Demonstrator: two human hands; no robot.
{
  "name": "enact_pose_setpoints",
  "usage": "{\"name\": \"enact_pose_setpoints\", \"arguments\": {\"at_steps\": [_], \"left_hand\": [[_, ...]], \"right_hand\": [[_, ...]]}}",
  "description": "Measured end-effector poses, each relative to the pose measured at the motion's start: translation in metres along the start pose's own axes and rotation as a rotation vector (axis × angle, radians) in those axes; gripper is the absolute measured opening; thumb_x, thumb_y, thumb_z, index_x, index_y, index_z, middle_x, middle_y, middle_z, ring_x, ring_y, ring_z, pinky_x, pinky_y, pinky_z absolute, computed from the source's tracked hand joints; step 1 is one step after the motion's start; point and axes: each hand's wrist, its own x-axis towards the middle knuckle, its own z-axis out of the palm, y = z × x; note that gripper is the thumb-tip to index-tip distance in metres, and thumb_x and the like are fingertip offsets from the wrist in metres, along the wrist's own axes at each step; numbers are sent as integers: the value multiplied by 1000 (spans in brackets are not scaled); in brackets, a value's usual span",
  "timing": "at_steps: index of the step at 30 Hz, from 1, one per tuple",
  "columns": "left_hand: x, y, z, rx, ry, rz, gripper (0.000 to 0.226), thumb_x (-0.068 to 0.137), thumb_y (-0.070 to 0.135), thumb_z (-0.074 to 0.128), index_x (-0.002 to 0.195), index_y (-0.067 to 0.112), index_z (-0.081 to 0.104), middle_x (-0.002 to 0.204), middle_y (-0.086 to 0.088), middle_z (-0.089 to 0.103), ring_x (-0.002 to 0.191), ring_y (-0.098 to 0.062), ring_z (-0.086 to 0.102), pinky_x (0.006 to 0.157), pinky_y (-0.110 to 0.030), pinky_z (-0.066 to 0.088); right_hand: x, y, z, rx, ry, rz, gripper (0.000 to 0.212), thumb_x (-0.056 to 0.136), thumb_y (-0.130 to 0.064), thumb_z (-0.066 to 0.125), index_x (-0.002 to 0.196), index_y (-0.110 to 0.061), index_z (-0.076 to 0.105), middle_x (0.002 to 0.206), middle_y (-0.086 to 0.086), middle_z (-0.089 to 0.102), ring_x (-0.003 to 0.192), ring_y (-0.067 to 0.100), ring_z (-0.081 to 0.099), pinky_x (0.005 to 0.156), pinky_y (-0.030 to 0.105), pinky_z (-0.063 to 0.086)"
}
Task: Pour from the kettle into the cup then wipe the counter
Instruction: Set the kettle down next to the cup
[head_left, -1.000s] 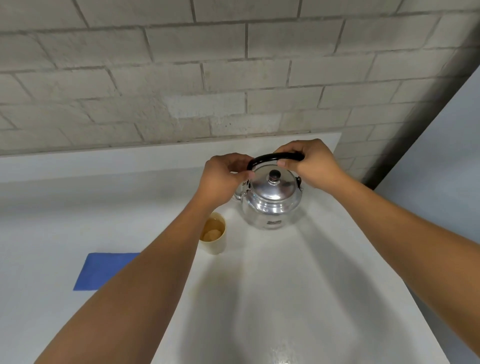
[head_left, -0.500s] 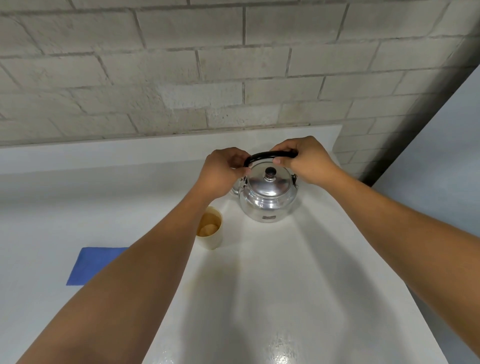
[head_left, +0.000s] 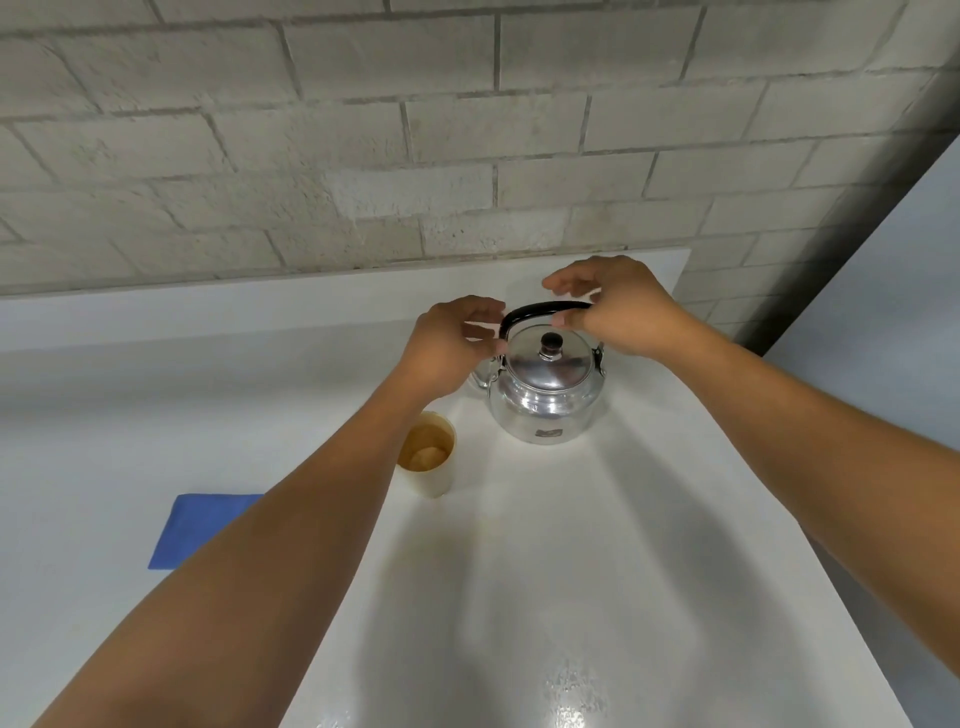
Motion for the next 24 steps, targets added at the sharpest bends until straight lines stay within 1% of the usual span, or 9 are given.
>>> {"name": "enact_pose_setpoints", "arguments": {"at_steps": [3, 6, 9, 13, 16, 18, 20, 21, 24], "left_hand": [[-17, 2, -22, -33, 19, 8, 49, 79, 16, 89, 123, 25, 71, 115, 5, 77, 100, -14, 75, 93, -31, 59], [-40, 7, -49, -41, 14, 29, 51, 79, 17, 90, 125, 24, 70, 115, 4, 77, 103, -18, 75, 96, -34, 58], [-69, 4, -81, -11, -4, 40, 43, 82, 17, 87, 121, 25, 72, 111, 5, 78, 100, -15, 75, 95, -32, 58], [-114, -24, -130, 192, -106, -23, 29, 92, 11, 72, 111, 31, 76, 107, 17, 78, 98, -5, 73, 90, -27, 59], [-147, -59, -164, 302, -148, -124, 33, 92, 10, 69, 106, 39, 76, 107, 21, 77, 99, 1, 72, 87, -22, 56], [-166, -85, -181, 372, -169, -204, 32, 92, 14, 70, 105, 43, 73, 108, 23, 75, 98, 6, 70, 85, -18, 53], [-182, -110, -193, 446, -187, -268, 32, 91, 19, 71, 110, 45, 70, 110, 26, 69, 98, 9, 65, 84, -14, 49], [-189, -121, -198, 474, -192, -296, 33, 91, 20, 71, 115, 42, 70, 113, 24, 68, 99, 7, 64, 84, -14, 48], [-203, -147, -209, 519, -170, -324, 42, 89, 12, 66, 127, 30, 70, 122, 9, 72, 110, -12, 68, 94, -28, 53]], "right_hand": [[-5, -27, -1, -37, -7, -61, 43, 76, -27, 85, 116, -34, 71, 116, -12, 65, 109, 4, 55, 83, 6, 36], [-15, -62, 10, -44, -47, -133, 32, 80, -28, 81, 110, -34, 73, 113, -12, 69, 106, 5, 59, 89, 17, 45], [-30, -97, 36, 13, -89, -192, 20, 82, -26, 78, 101, -32, 75, 100, -11, 74, 93, 3, 65, 83, 18, 52], [-50, -133, 89, 107, -143, -195, 15, 82, -27, 79, 97, -30, 78, 89, -12, 74, 83, -1, 67, 75, 11, 52], [-64, -151, 143, 145, -182, -159, 13, 82, -23, 79, 94, -27, 78, 85, -9, 74, 78, 3, 68, 78, 19, 56], [-70, -158, 179, 153, -217, -122, 14, 82, -26, 77, 96, -28, 77, 86, -11, 73, 78, 4, 68, 77, 21, 56], [-76, -162, 210, 123, -238, -67, 18, 83, -31, 76, 101, -31, 76, 89, -17, 70, 77, -1, 66, 65, 10, 48], [-78, -162, 225, 111, -243, -44, 21, 84, -30, 75, 105, -31, 75, 92, -17, 69, 78, -1, 65, 64, 9, 45], [-86, -160, 261, 91, -278, 12, 29, 87, -24, 72, 116, -22, 72, 114, -4, 69, 92, 12, 65, 80, 21, 48]]}}
